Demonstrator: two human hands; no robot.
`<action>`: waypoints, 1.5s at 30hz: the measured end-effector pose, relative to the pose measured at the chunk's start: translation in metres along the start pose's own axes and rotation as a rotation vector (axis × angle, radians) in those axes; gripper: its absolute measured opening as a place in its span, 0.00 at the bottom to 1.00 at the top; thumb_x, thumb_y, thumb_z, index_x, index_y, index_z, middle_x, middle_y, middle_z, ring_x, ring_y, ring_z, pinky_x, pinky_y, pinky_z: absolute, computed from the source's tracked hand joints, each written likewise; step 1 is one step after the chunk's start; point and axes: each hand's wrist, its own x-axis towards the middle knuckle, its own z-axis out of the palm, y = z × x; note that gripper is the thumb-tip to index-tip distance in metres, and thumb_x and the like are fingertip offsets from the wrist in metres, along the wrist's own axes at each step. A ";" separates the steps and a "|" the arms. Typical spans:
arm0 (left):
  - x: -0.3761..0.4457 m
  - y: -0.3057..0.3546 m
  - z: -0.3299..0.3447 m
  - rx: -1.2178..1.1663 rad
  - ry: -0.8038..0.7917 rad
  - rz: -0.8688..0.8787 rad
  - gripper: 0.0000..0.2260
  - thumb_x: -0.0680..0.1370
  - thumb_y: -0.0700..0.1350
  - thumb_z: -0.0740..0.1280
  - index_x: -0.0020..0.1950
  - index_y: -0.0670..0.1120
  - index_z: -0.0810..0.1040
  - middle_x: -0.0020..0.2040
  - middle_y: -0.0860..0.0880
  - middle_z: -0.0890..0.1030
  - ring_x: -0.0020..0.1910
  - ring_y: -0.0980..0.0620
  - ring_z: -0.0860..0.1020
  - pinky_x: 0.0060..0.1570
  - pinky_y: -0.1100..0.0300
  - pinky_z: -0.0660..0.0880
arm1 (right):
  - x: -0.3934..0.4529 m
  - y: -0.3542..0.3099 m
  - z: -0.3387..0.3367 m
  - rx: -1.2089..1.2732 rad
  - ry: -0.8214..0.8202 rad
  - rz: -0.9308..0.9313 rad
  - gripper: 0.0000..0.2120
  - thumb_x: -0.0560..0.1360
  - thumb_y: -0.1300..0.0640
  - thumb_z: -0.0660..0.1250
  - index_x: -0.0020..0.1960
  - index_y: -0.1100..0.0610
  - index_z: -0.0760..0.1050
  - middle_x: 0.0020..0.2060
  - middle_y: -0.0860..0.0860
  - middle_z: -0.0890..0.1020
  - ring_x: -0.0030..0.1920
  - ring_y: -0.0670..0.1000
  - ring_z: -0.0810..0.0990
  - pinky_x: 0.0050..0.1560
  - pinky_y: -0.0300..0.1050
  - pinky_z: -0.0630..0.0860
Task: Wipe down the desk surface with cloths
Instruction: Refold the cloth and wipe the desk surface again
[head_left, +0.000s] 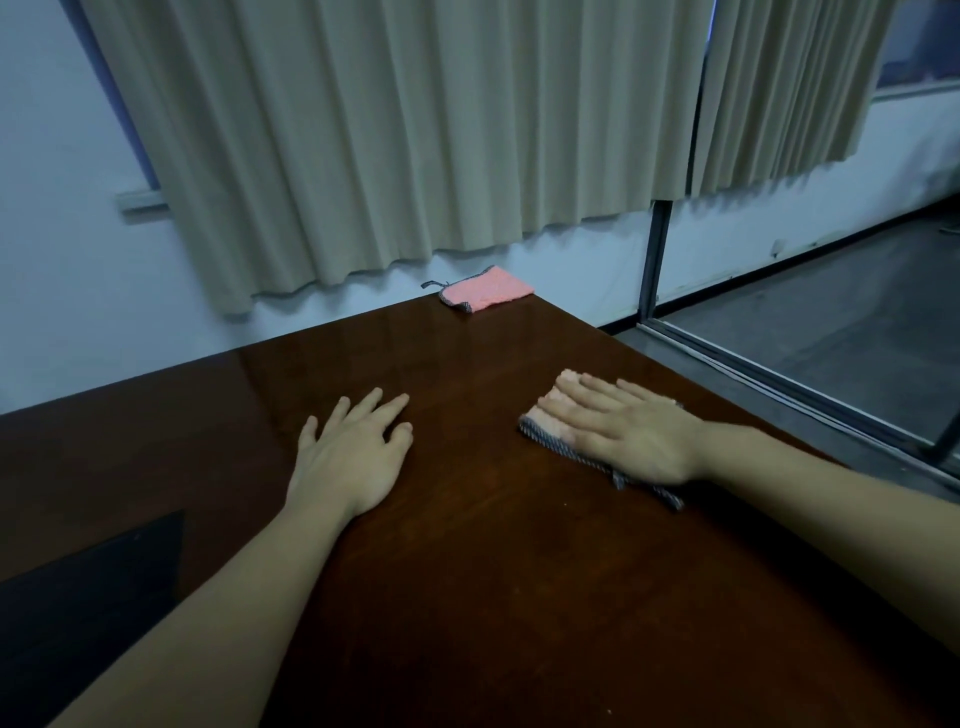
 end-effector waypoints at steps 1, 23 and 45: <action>-0.001 0.002 0.001 -0.005 -0.001 0.001 0.23 0.84 0.61 0.48 0.81 0.64 0.56 0.83 0.57 0.52 0.82 0.50 0.48 0.79 0.42 0.44 | 0.008 0.003 -0.008 0.015 -0.042 0.049 0.28 0.85 0.38 0.41 0.83 0.41 0.42 0.80 0.42 0.39 0.81 0.46 0.40 0.79 0.51 0.38; -0.027 -0.008 -0.018 -0.091 0.049 0.001 0.22 0.85 0.57 0.53 0.79 0.58 0.64 0.82 0.54 0.59 0.81 0.50 0.54 0.79 0.43 0.46 | -0.022 -0.066 -0.024 0.025 -0.146 -0.008 0.30 0.81 0.33 0.36 0.80 0.37 0.37 0.81 0.45 0.37 0.81 0.47 0.36 0.79 0.52 0.36; -0.066 -0.045 -0.016 -0.020 0.003 -0.004 0.22 0.85 0.59 0.49 0.81 0.62 0.58 0.83 0.56 0.54 0.82 0.52 0.49 0.78 0.43 0.43 | -0.027 -0.120 -0.023 0.029 -0.160 -0.141 0.27 0.83 0.35 0.39 0.80 0.35 0.38 0.80 0.41 0.36 0.80 0.45 0.34 0.78 0.49 0.34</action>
